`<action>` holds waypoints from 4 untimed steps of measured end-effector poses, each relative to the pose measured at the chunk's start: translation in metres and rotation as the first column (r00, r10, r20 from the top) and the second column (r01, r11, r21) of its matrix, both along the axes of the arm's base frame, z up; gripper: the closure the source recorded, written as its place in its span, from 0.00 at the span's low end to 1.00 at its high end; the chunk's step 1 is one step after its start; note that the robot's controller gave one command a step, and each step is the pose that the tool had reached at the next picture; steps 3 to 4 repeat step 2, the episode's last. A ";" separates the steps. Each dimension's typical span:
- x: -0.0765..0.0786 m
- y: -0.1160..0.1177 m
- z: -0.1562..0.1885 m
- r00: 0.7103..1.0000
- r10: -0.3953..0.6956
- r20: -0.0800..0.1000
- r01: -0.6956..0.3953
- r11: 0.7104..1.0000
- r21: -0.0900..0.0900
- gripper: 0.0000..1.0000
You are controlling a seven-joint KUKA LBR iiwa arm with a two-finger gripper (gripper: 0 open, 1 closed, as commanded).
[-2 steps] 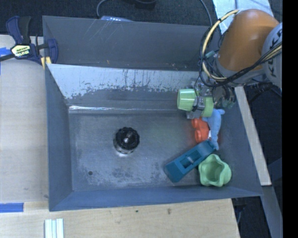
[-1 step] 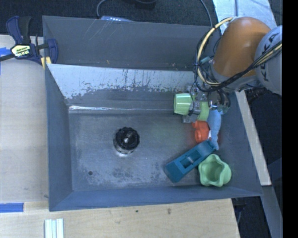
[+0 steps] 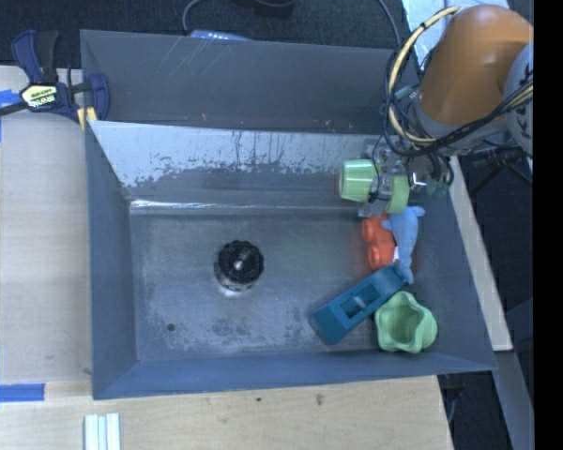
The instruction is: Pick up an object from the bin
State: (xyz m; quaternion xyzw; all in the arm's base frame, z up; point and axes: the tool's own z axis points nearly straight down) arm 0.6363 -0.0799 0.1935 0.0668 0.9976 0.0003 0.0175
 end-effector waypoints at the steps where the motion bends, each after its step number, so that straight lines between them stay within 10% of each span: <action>1: -0.001 0.001 -0.048 1.000 0.001 -0.008 -0.001 1.000 0.002 1.00; 2: 0.002 0.000 0.005 1.000 0.001 0.010 -0.001 1.000 -0.001 1.00; 4: 0.002 0.000 0.005 1.000 0.001 0.010 -0.001 1.000 -0.001 1.00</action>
Offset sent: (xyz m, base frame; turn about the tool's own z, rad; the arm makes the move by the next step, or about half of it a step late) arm -0.0002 0.0000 0.0012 0.0000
